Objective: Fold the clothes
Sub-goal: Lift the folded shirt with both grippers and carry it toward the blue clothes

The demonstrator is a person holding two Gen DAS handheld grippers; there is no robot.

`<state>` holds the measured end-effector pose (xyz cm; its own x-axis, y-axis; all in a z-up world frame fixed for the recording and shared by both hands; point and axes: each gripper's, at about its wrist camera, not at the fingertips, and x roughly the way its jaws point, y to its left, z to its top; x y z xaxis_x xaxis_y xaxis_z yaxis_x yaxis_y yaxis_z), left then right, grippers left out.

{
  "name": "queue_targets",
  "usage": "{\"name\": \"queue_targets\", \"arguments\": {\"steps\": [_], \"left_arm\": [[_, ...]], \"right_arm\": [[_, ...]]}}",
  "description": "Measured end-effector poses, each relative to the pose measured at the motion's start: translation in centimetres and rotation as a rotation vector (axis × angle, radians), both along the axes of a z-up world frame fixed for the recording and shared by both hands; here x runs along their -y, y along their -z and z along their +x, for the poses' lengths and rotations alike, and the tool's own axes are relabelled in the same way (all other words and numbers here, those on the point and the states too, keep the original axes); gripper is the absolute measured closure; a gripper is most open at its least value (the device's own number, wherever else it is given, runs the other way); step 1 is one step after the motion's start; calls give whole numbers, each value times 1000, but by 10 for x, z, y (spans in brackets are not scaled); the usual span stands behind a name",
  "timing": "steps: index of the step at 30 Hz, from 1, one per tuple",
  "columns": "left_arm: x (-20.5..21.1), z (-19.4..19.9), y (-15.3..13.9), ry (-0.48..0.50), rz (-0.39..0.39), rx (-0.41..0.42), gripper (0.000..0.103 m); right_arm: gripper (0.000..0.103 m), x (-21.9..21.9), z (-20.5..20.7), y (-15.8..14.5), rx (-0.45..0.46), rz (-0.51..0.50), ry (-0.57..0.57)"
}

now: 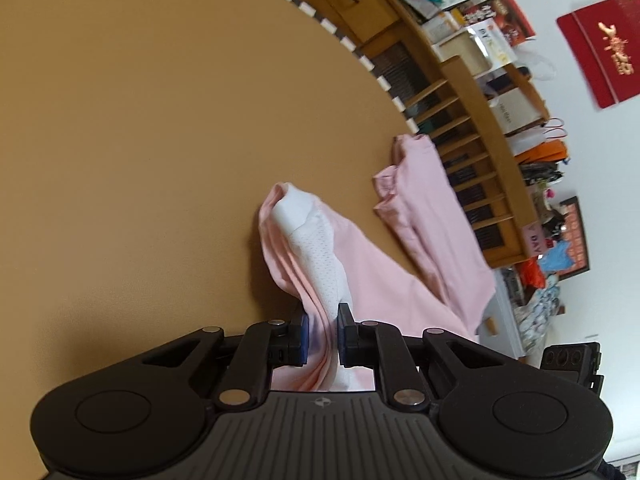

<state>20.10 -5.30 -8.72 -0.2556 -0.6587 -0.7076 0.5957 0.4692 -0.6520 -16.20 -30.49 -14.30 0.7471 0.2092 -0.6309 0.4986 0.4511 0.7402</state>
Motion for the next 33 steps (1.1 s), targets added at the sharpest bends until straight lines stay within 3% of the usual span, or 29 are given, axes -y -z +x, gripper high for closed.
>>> {"name": "queue_targets", "arguments": {"steps": [7,13,21,26,28,31,33], "left_arm": [[13,-14,-22,1,-69,-5,89],[39,-17,-58,6,-152,7,89],[138,-28,-111,93,-227,65,88],[230,-37,-92,150,-185,59,88],[270,-41,-65,154,-96,85,87],[311,-51,-23,124,43,153,86],[324,-56,-6,112,77,165,85]], "right_arm": [[92,1,2,-39,53,-69,-5],[92,21,-8,-83,118,-125,30],[92,78,-40,-118,170,-165,167],[92,115,-61,-95,123,-165,278],[92,131,-61,-60,38,-104,349],[92,143,-54,-7,-157,-165,409],[91,144,-54,8,-171,-161,408]]}}
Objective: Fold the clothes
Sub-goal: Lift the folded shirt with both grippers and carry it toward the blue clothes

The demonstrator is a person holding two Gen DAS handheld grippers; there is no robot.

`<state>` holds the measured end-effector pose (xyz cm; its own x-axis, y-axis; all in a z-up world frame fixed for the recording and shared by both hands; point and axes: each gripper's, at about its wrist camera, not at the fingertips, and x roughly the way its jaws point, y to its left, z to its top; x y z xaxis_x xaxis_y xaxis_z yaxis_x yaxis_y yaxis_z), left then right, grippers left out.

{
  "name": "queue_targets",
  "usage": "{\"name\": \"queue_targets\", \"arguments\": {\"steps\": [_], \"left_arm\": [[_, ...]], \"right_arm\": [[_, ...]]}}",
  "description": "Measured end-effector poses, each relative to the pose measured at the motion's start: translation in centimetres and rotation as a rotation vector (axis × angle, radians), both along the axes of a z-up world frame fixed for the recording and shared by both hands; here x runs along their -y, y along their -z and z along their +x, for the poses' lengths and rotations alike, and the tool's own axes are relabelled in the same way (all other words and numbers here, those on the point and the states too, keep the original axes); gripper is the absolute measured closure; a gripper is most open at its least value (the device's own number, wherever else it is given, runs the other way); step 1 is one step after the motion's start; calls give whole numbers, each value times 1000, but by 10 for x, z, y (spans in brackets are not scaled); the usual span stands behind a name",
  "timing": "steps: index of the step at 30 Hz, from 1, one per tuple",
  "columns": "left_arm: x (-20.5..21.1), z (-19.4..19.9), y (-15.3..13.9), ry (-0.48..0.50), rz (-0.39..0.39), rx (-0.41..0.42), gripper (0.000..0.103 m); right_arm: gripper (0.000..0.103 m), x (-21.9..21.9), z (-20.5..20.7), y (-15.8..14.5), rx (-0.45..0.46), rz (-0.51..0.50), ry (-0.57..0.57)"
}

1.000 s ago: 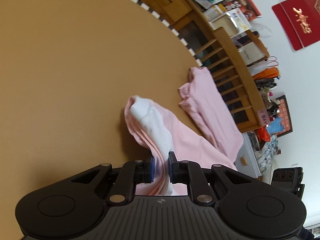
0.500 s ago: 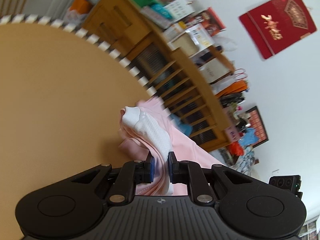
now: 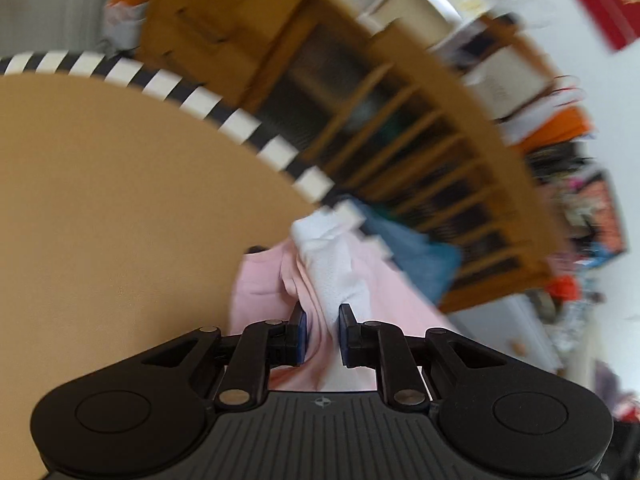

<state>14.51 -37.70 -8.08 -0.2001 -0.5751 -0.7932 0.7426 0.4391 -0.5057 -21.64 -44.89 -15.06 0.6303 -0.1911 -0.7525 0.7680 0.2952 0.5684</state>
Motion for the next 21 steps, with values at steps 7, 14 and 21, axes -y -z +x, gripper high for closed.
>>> {"name": "queue_targets", "arguments": {"steps": [7,14,21], "left_arm": [[-2,14,-17,49,9,82,62],[-51,-4,-56,21,-186,91,57],[-44,-152,11,246,-200,-147,56]], "right_arm": [[62,9,-22,0,57,54,-14],[59,46,-63,9,128,93,206],[88,53,-42,30,123,25,170]]}}
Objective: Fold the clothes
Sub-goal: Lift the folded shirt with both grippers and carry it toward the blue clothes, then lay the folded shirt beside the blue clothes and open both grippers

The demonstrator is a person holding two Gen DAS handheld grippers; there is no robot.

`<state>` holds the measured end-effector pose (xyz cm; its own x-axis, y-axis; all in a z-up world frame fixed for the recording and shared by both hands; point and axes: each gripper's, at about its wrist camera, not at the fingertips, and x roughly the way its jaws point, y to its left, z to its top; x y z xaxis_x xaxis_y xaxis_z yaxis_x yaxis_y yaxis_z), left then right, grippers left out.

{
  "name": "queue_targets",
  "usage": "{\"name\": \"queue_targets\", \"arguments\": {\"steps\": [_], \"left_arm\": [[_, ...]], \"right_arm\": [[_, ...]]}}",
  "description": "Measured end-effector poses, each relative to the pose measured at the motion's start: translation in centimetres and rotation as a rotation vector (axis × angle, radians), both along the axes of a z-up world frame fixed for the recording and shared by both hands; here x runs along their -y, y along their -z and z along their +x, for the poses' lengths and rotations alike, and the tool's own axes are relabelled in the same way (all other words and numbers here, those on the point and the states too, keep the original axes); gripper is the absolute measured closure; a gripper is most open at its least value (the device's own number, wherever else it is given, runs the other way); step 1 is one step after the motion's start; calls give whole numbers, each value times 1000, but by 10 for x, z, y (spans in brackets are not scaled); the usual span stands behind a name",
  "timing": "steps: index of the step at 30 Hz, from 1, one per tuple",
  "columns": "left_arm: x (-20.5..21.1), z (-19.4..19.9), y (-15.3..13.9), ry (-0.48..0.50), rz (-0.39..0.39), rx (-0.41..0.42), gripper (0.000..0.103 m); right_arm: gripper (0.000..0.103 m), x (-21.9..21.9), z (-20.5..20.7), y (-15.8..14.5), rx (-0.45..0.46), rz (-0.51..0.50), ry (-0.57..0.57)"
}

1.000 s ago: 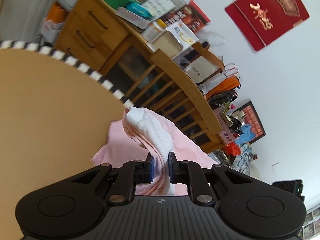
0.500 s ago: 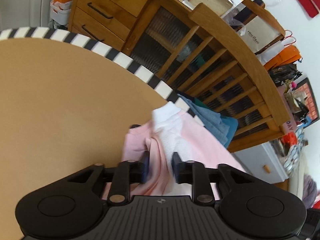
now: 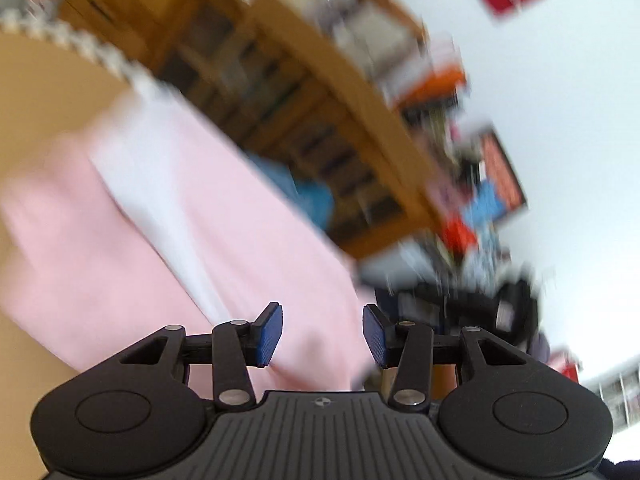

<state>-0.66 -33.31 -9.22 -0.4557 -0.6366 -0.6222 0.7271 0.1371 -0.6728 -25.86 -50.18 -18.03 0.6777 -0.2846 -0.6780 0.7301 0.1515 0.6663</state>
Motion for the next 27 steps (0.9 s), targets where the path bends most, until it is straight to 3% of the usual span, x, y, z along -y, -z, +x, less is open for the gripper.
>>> {"name": "queue_targets", "arguments": {"steps": [5,7,9,11,13,16,19,22,25,27], "left_arm": [[-3,-31,24,-36,47,49,65],[-1,-30,25,-39,67,45,70],[-2,-32,21,-13,79,78,73],[-7,-34,17,15,99,103,71],[-18,-33,9,46,123,129,56],[-35,-15,-22,49,69,218,53],[-28,8,-42,-50,-15,344,49],[0,21,-32,-108,-16,477,52],[16,34,-9,-134,112,572,59],[10,51,-2,-161,120,527,61]], "right_arm": [[92,-9,24,-24,-199,-216,-171],[91,-9,29,-18,-263,-230,-195],[84,-9,31,-14,-304,-240,-202],[68,-12,29,-20,-347,-285,-190],[67,-19,23,-37,-393,-348,-170],[68,-48,18,-62,-296,-447,-220],[73,-92,44,-60,-222,-494,-429],[80,-130,78,-32,-328,-524,-603],[81,-149,79,-14,-410,-475,-655],[81,-153,69,-16,-416,-453,-655]]}}
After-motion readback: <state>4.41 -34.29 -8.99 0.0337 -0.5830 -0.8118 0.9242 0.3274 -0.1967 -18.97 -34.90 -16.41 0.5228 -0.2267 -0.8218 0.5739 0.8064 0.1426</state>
